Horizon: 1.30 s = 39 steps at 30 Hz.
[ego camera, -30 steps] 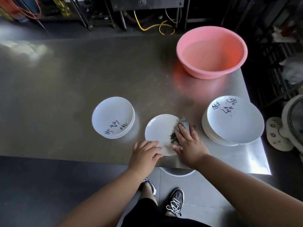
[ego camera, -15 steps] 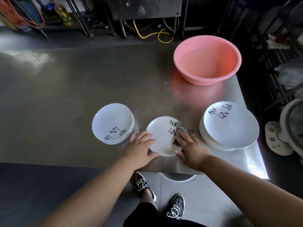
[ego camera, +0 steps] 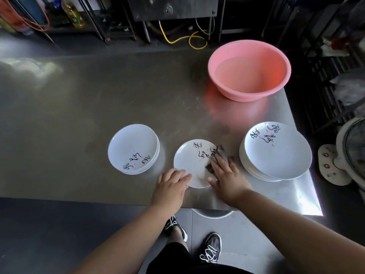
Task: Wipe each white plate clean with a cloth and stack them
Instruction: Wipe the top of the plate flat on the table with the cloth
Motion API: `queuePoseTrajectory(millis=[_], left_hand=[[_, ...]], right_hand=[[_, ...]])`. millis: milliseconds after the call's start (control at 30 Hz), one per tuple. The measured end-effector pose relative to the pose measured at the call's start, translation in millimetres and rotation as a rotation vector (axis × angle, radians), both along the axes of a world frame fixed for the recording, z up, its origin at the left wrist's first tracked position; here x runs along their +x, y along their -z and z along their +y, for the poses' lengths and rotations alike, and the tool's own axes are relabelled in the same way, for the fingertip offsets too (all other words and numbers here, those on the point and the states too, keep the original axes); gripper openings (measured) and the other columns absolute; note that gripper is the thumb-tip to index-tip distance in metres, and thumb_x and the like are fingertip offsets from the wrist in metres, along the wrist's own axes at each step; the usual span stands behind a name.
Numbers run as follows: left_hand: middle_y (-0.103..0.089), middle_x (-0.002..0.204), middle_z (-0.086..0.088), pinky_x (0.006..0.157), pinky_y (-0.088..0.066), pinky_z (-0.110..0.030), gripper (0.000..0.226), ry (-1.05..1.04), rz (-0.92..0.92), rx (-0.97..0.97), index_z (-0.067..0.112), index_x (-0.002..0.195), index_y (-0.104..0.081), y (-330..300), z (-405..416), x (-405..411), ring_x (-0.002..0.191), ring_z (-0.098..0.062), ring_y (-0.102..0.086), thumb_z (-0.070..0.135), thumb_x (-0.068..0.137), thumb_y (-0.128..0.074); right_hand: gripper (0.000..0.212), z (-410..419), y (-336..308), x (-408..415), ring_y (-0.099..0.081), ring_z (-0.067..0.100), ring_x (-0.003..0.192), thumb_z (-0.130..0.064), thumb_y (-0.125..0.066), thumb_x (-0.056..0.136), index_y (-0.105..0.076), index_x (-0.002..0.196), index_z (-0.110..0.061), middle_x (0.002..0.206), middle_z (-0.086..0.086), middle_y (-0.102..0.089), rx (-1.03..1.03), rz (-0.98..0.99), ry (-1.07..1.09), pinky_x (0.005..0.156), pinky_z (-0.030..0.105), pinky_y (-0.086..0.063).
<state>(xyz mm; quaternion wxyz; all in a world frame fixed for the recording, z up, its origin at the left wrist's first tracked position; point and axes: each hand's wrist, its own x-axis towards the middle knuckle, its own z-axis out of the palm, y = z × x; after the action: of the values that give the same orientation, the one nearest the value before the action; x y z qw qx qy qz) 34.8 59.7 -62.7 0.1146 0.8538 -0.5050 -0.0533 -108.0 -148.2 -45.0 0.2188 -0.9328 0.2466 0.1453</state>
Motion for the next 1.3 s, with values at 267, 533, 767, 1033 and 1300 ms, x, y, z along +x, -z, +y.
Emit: queuePoseTrajectory(millis=[267, 533, 767, 1033, 1300], left_hand=[[-0.062, 0.111, 0.012, 0.093, -0.031, -0.037, 0.052, 0.048, 0.100, 0.048, 0.037, 0.116, -0.074, -16, -21, -19, 0.110, -0.021, -0.057, 0.068, 0.077, -0.061], [-0.022, 0.172, 0.018, 0.123, 0.000, -0.043, 0.082, 0.083, 0.107, 0.253, 0.037, 0.154, -0.045, -27, 2, 26, 0.160, -0.007, -0.009, 0.075, 0.083, -0.057], [-0.049, 0.159, 0.012, 0.114, -0.020, -0.042, 0.069, 0.050, 0.065, 0.142, 0.032, 0.139, -0.064, -13, 4, 13, 0.149, -0.016, -0.039, 0.060, 0.078, -0.080], [-0.062, 0.144, 0.012, 0.101, -0.043, -0.048, 0.060, 0.000, 0.051, 0.103, 0.034, 0.131, -0.068, -8, -2, 4, 0.132, -0.021, -0.050, 0.043, 0.075, -0.089], [-0.058, 0.122, 0.019, 0.099, -0.028, -0.039, 0.056, -0.023, 0.070, 0.076, 0.038, 0.117, -0.071, -16, -9, -10, 0.125, -0.016, -0.052, 0.069, 0.072, -0.072]], right_hand=[[0.102, 52, -6, -42, 0.025, 0.032, 0.158, -0.086, 0.004, 0.087, -0.007, 0.168, -0.025, 0.175, -0.007, 0.011, 0.083, 0.065, -0.082, 0.131, 0.044, 0.005], [0.076, -9, -2, -12, 0.005, 0.028, 0.162, -0.067, -0.037, 0.102, -0.019, 0.167, -0.032, 0.175, -0.017, 0.002, 0.029, 0.003, -0.105, 0.131, 0.039, -0.008], [0.092, 57, 1, -39, 0.026, 0.035, 0.158, -0.076, -0.010, 0.094, -0.008, 0.168, -0.022, 0.176, -0.004, 0.011, 0.007, 0.057, -0.036, 0.130, 0.049, 0.007], [0.070, -10, 4, -14, 0.002, 0.030, 0.162, -0.057, -0.038, 0.106, -0.019, 0.167, -0.030, 0.175, -0.016, 0.003, -0.011, -0.037, -0.003, 0.131, 0.040, -0.004], [0.090, 47, 1, -46, 0.024, 0.027, 0.159, -0.079, -0.012, 0.092, -0.007, 0.168, -0.030, 0.174, -0.013, 0.015, 0.087, 0.031, -0.040, 0.127, 0.039, 0.006]])
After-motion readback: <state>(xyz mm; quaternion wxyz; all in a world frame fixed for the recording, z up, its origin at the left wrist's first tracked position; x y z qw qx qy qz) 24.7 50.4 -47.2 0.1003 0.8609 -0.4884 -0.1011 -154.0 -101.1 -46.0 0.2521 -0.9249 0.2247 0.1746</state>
